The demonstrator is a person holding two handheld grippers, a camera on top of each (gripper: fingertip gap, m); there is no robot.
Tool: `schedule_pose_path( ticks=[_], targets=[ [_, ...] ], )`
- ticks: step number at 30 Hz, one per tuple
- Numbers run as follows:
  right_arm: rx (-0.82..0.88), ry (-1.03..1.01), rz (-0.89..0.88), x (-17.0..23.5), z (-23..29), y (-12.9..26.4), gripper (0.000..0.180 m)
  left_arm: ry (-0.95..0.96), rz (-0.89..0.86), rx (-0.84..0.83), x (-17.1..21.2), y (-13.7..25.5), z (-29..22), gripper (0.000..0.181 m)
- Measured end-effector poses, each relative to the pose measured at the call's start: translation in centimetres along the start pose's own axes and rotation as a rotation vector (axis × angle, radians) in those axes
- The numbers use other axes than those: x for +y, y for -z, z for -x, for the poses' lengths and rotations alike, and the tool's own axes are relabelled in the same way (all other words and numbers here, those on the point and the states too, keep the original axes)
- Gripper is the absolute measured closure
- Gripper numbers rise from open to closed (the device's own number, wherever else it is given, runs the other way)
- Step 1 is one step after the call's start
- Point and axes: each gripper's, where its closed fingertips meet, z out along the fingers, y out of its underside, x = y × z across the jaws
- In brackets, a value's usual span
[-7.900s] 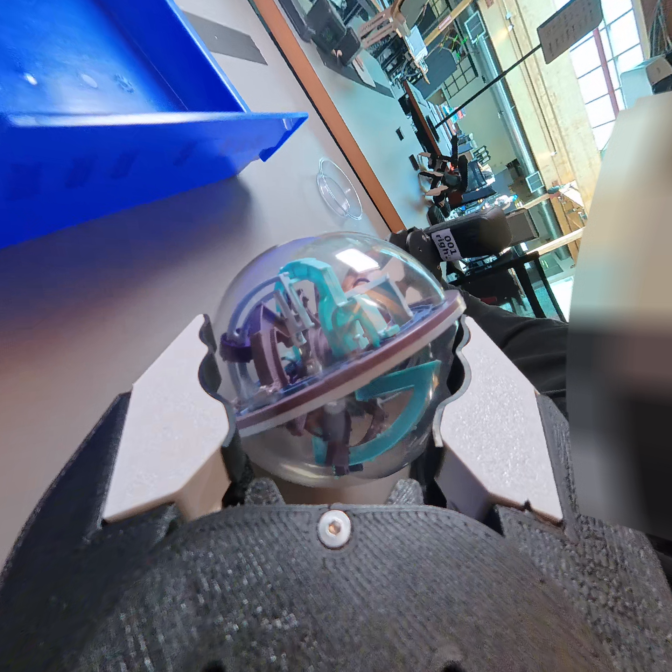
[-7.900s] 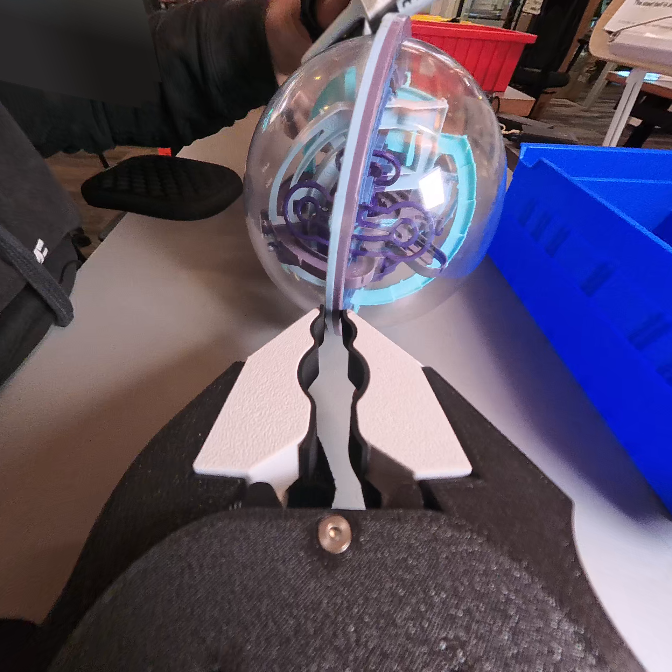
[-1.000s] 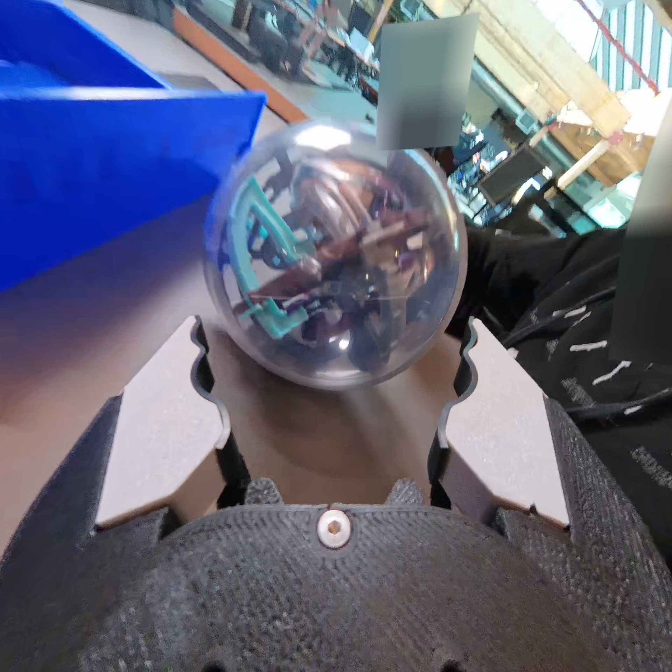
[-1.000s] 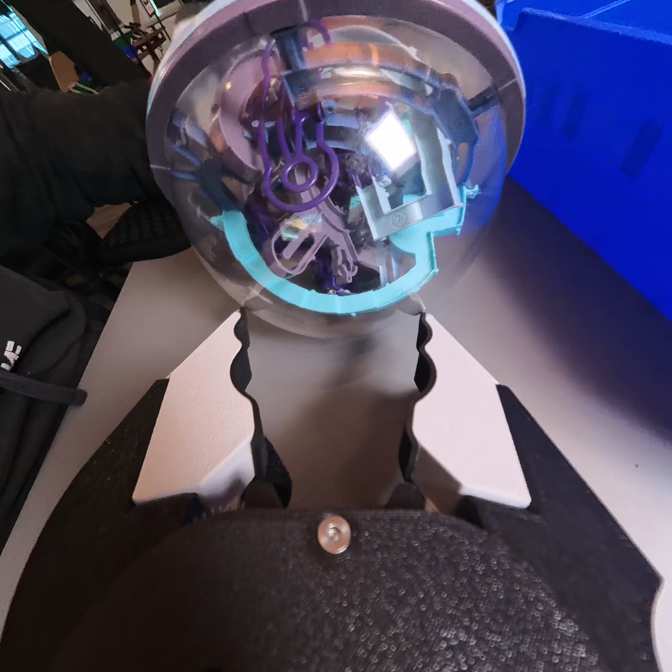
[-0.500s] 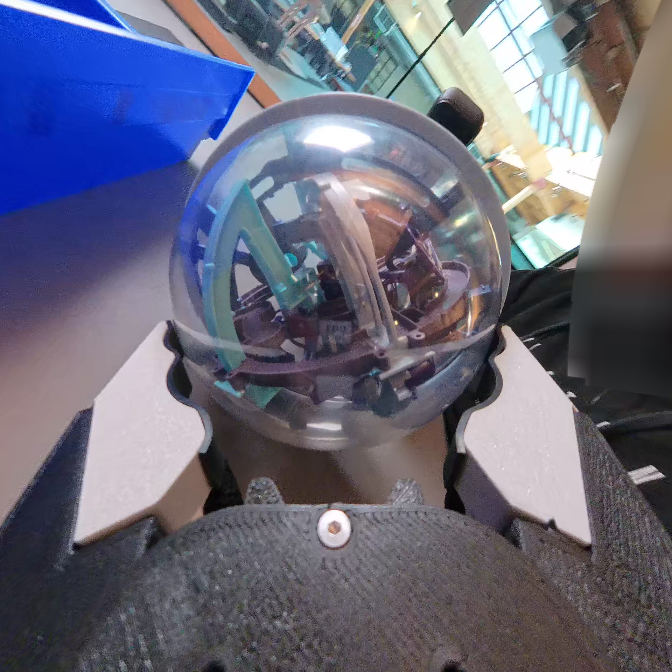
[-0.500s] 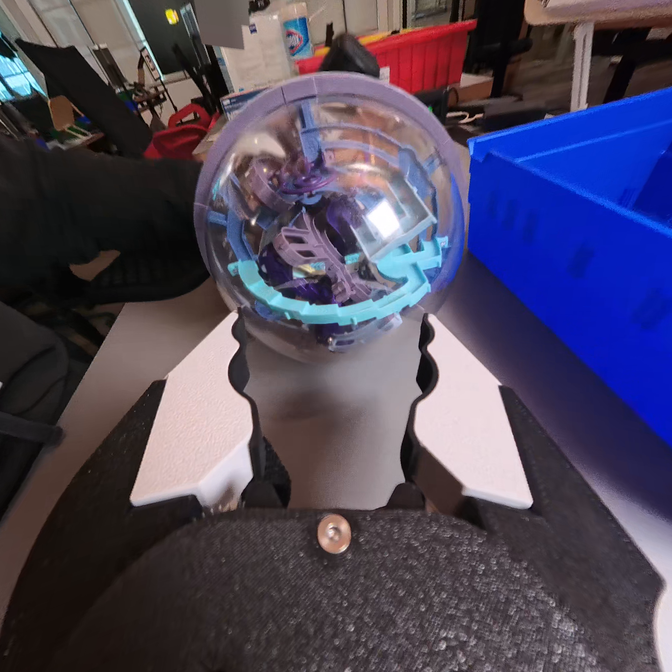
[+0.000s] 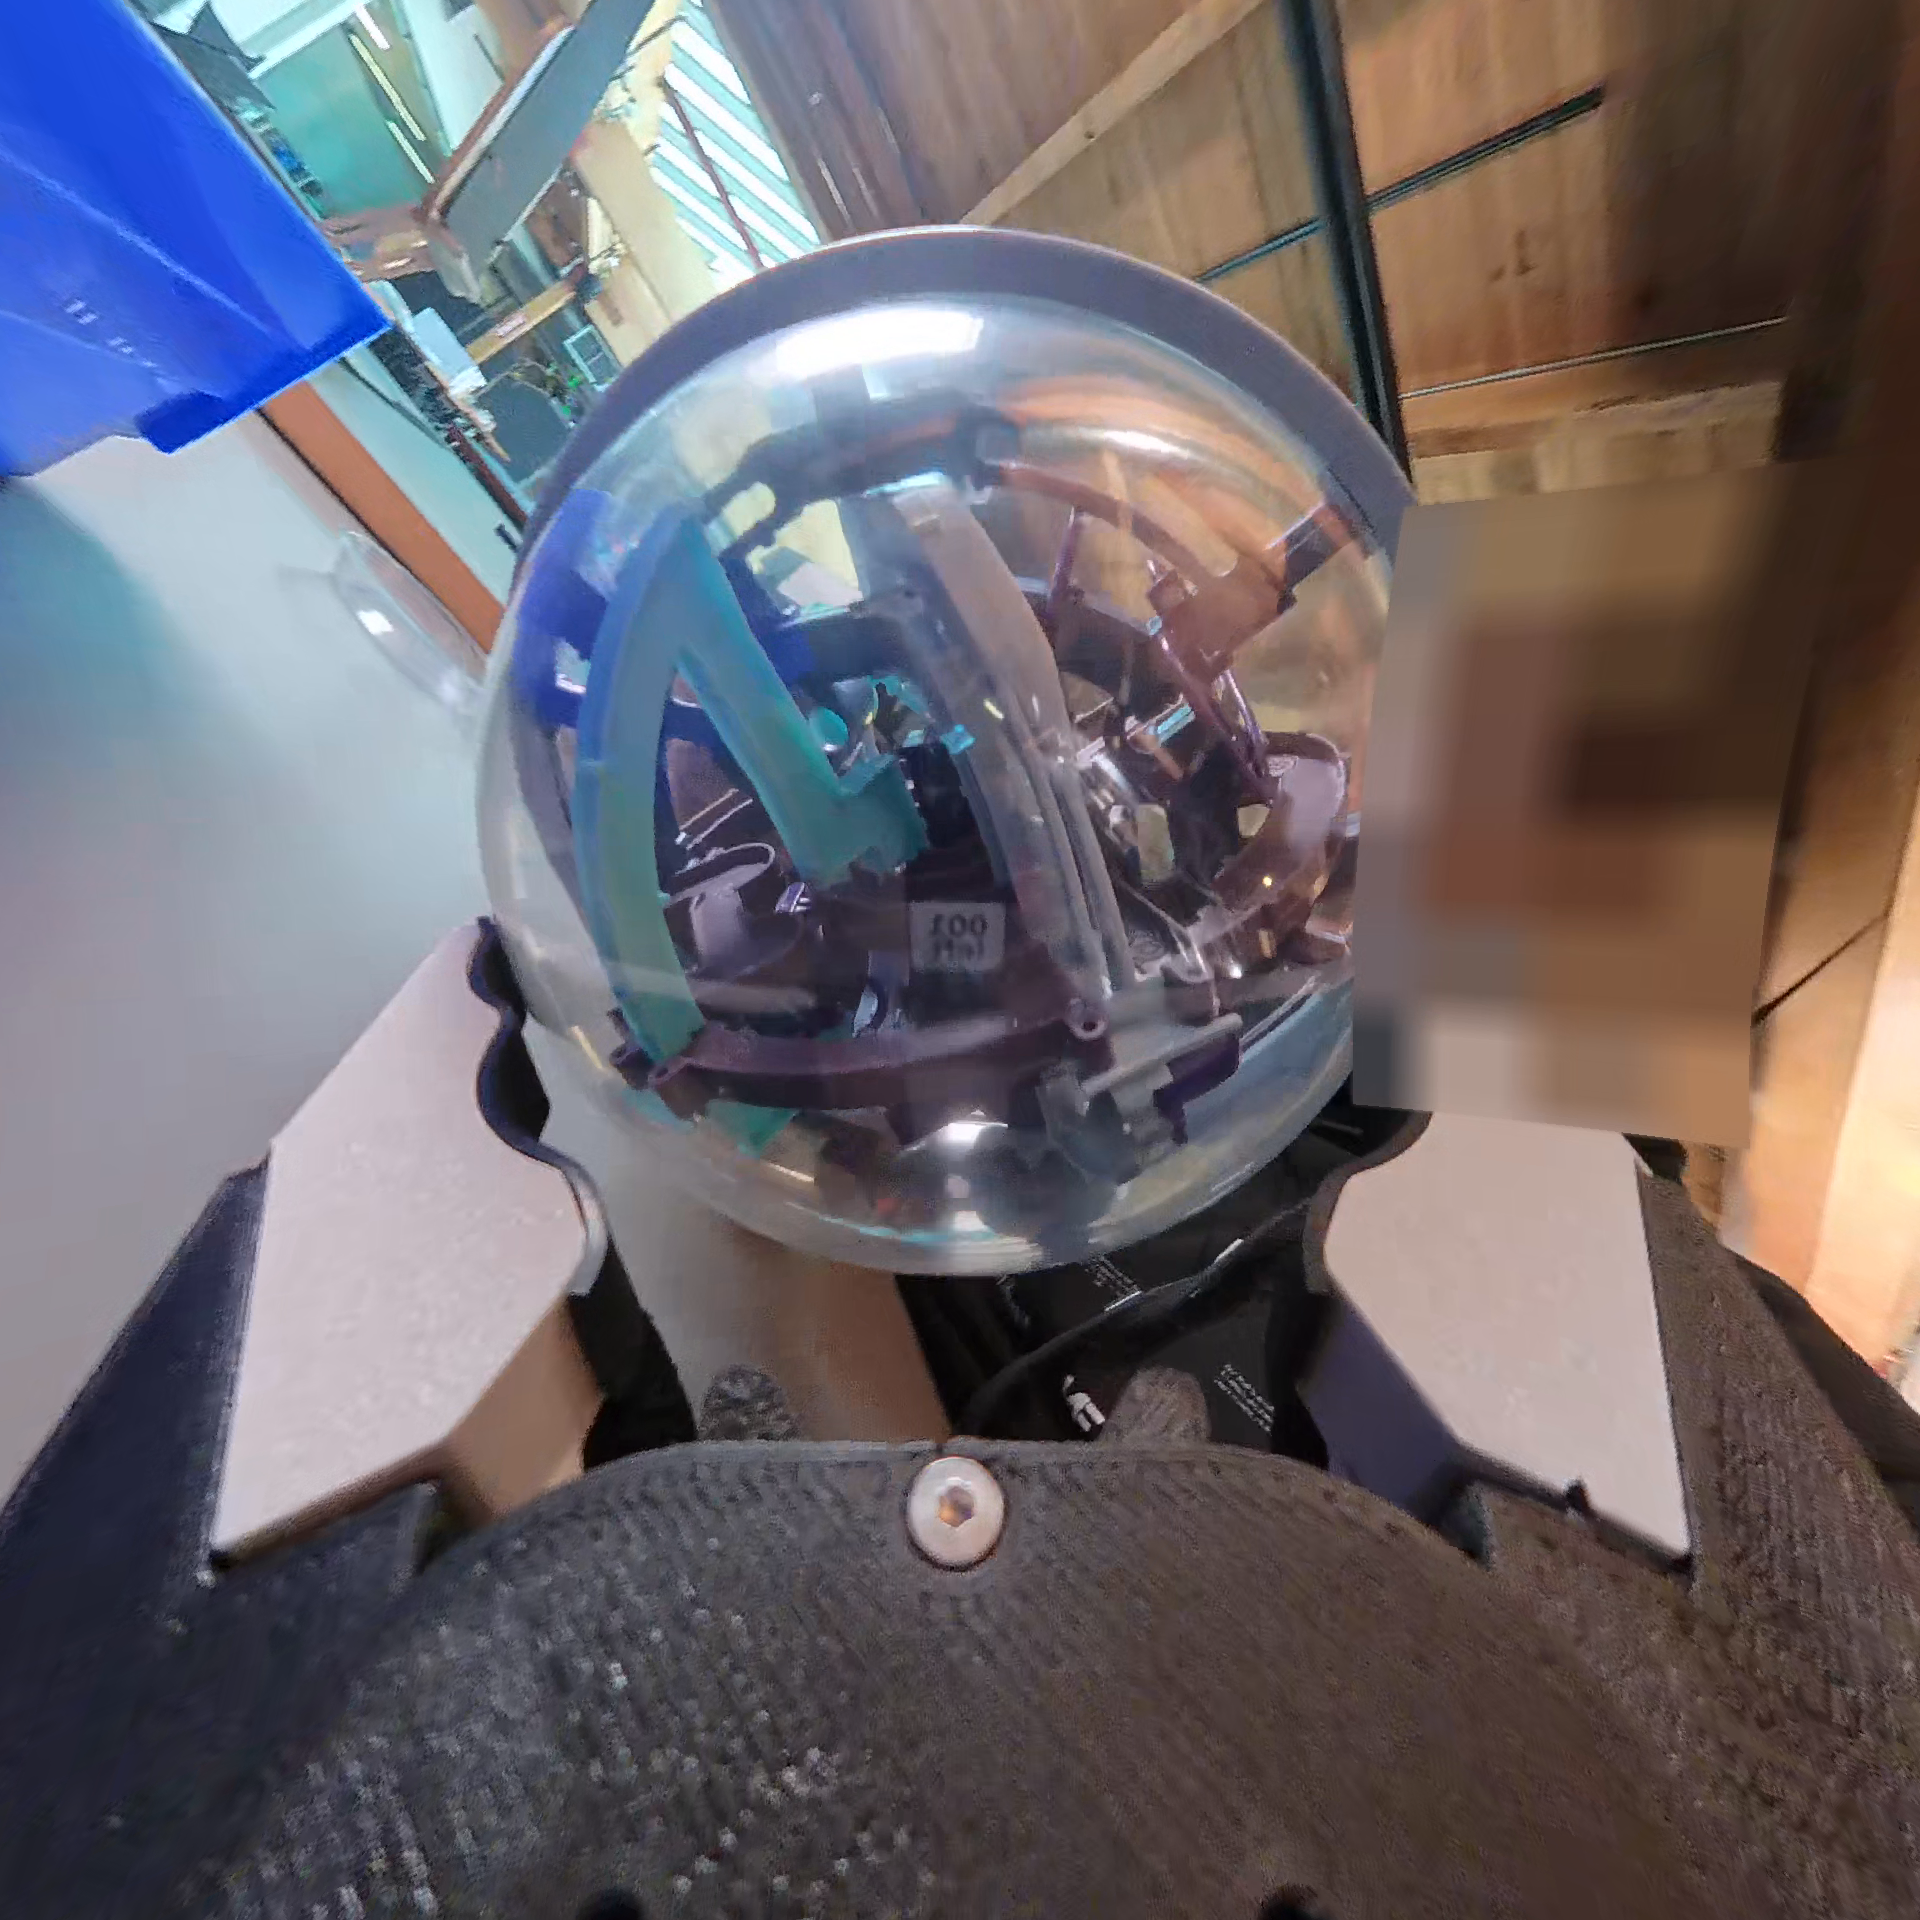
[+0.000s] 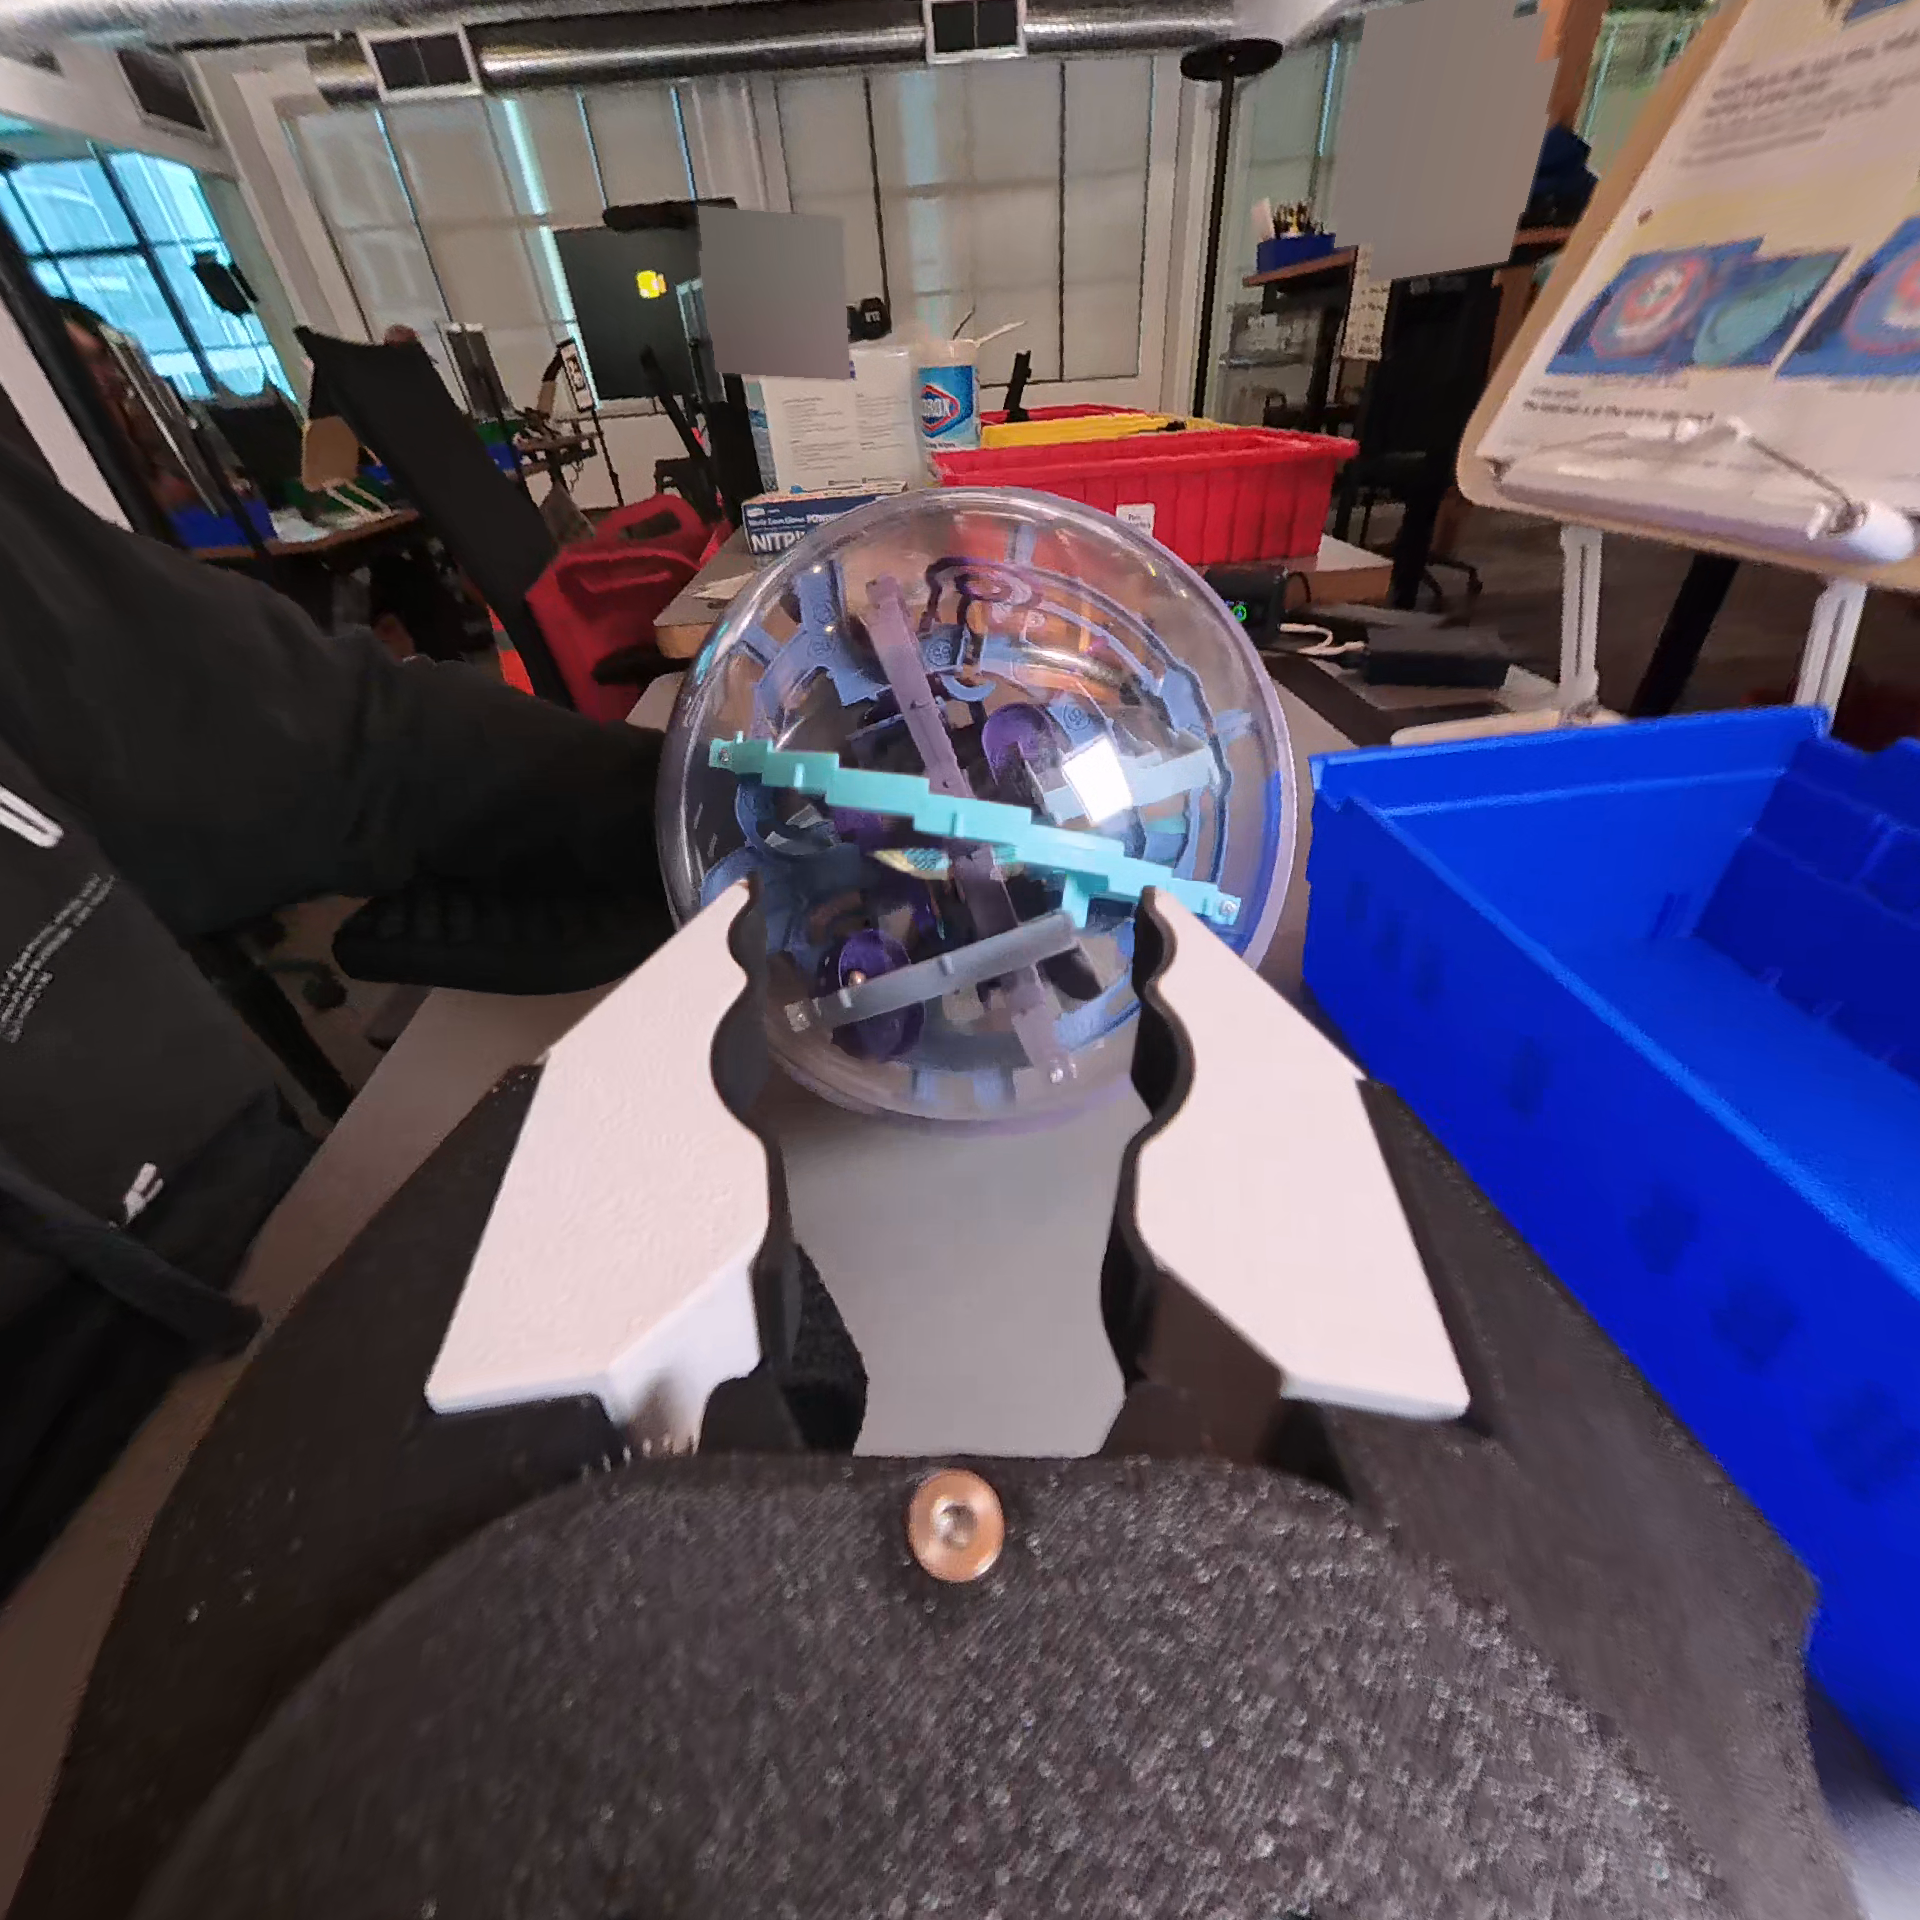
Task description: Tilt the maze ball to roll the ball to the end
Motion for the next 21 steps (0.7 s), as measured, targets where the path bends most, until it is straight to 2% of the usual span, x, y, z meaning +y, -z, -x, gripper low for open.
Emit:
schedule_pose_path(
  ticks=[5, 8, 11, 16, 21],
  targets=[
    [0.002, 0.293, 0.036, -0.8, 1.7, -0.2, 0.101, -0.005, 0.016, 0.105, 0.7, -0.5, -1.8, 0.022],
    [0.060, 0.506, 0.050, -0.8, 2.7, -0.6, 0.086, -0.061, 0.063, 0.133, 1.7, -1.0, -2.5, 0.022],
    [0.079, 0.625, 0.028, -1.0, 4.0, -0.9, 0.076, -0.165, 0.112, 0.151, 2.8, -1.5, -3.2, 0.022],
    [0.075, 0.716, 0.031, -0.7, 5.4, -1.0, 0.070, -0.332, 0.208, 0.119, 4.6, -1.7, -3.4, 0.022],
    [0.068, 0.652, 0.003, -1.1, 6.3, -0.8, 0.070, -0.247, 0.244, 0.158, 5.6, -1.9, -3.7, 0.022]
  ],
)
